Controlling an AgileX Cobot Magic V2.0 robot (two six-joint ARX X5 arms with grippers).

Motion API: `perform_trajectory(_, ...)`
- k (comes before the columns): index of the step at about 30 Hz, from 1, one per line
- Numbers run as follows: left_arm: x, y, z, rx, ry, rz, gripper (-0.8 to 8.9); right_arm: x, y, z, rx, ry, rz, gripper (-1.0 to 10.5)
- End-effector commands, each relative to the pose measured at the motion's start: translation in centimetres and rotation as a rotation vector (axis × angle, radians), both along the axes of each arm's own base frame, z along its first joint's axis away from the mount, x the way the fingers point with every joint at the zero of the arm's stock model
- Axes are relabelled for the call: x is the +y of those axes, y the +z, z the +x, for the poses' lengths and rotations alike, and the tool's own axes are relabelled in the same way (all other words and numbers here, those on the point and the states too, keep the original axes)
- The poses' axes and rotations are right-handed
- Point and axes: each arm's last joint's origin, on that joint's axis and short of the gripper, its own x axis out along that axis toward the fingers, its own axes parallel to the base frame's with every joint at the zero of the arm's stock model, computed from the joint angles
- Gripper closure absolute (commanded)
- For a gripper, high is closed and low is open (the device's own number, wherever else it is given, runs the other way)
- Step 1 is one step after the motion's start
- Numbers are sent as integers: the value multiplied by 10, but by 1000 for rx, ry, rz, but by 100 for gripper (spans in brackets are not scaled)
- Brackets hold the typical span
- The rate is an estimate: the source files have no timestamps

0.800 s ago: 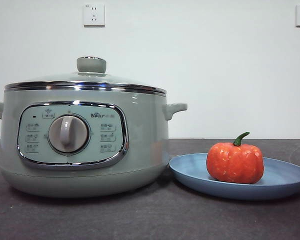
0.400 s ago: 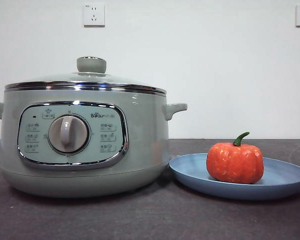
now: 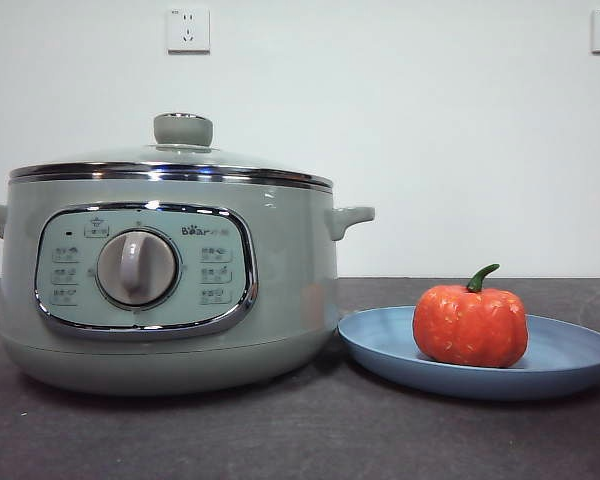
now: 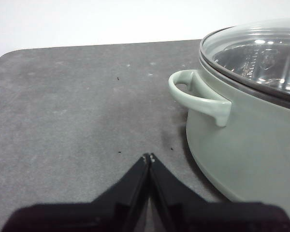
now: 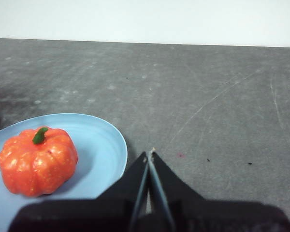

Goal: Take the pumpkin out from the steamer,put the pumpkin in the blue plate,close the lid

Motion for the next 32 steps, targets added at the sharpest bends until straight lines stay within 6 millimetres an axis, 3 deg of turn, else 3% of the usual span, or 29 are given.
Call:
perform_trajectory(1, 0, -5, 0, 14, 6, -4, 817, 0, -4, 1, 14, -7, 8, 963)
perform_trajectory(29, 0, -5, 1, 8, 5, -4, 817, 0, -4, 1, 7, -9, -13, 963)
perform_trajectory(32, 0, -5, 1, 5, 7, -2, 817, -4, -4, 2, -13, -104, -71, 963)
